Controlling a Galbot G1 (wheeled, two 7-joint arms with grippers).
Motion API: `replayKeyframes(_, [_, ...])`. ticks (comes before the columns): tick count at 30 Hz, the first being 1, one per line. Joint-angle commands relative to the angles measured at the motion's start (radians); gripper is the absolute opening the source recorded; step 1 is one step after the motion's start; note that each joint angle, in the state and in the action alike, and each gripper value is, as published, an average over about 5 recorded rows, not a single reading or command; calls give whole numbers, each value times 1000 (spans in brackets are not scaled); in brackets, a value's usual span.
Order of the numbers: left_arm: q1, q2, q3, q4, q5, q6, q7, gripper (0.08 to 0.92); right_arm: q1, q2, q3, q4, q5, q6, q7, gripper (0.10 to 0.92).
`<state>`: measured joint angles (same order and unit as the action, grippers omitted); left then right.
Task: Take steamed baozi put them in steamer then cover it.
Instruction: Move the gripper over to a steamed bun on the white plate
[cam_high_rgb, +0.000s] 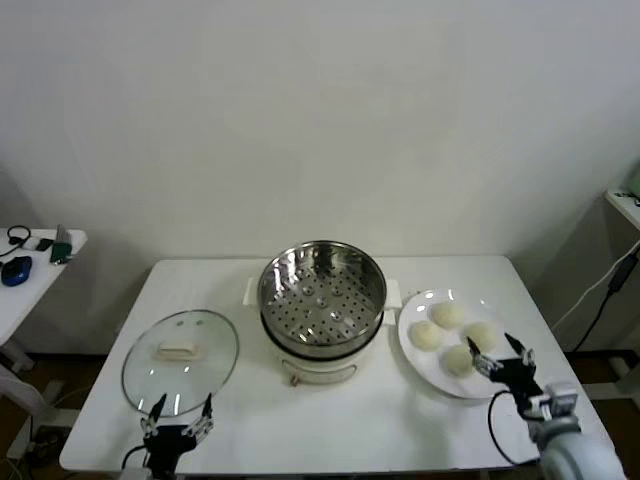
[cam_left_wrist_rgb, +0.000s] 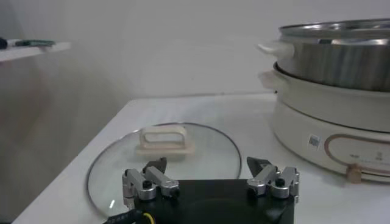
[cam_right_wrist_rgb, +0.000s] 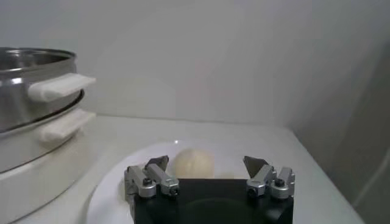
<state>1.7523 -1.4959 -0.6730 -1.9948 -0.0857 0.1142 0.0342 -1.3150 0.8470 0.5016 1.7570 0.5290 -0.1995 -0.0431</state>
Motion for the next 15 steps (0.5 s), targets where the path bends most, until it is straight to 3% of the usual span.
replayKeyframes(1, [-3, 2, 9, 0, 11, 0, 2, 823, 661, -374, -456, -270, -83, -94, -287, 823])
replayKeyframes(7, [1, 4, 12, 5, 15, -9, 3, 823, 1331, -456, -1210, -462, -201, -37, -641, 823])
replayKeyframes(11, [7, 8, 13, 6, 18, -17, 4, 823, 1728, -418, -1654, -564, -296, 93, -934, 823])
replayKeyframes(15, [5, 10, 19, 13, 21, -25, 5, 823, 1935, -340, -1908, -628, -311, 164, -1083, 823])
